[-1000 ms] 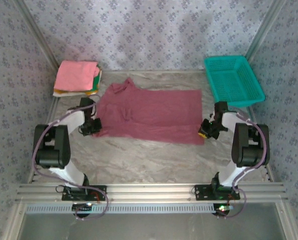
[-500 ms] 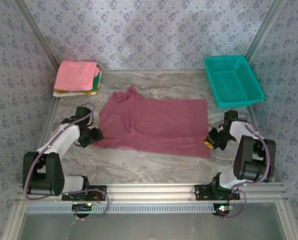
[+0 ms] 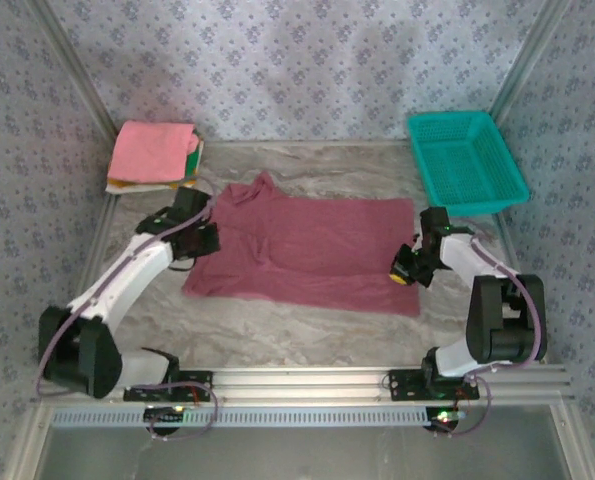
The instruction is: Fold and stack the t-shirts
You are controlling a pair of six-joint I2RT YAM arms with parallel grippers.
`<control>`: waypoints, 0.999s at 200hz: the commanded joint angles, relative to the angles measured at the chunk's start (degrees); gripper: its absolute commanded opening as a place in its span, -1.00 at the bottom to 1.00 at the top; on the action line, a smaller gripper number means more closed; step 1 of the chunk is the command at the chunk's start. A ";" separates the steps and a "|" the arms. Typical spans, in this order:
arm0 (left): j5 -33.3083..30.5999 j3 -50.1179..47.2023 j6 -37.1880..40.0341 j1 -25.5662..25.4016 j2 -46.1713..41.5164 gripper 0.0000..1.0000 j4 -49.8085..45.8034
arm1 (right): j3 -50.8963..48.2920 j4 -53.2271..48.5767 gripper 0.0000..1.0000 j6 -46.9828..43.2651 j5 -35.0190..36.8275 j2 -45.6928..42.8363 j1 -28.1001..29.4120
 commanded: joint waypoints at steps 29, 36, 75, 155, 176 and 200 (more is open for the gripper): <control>2.11 -4.08 -1.84 -2.25 9.95 -1.00 9.86 | -2.00 1.18 -0.99 3.70 0.47 0.63 -0.23; 2.11 -4.35 -1.85 -2.30 10.97 -1.00 10.55 | -2.29 1.02 -0.97 3.71 0.36 0.59 -0.51; 1.98 -4.95 -0.92 -2.28 17.21 -1.00 12.55 | -1.72 -1.75 -0.41 -0.31 3.32 -0.76 -1.60; 2.06 -4.34 -0.01 -2.30 22.99 -1.00 14.75 | 5.69 -6.09 -0.24 -14.48 8.68 0.28 -3.72; 2.01 -4.21 0.21 -2.29 23.25 -1.00 14.38 | 6.54 -6.00 -0.26 -13.87 10.63 1.80 -1.63; 1.94 -4.33 0.20 -2.27 22.84 -1.00 13.94 | 6.16 -5.97 -0.25 -12.56 11.73 3.88 -2.31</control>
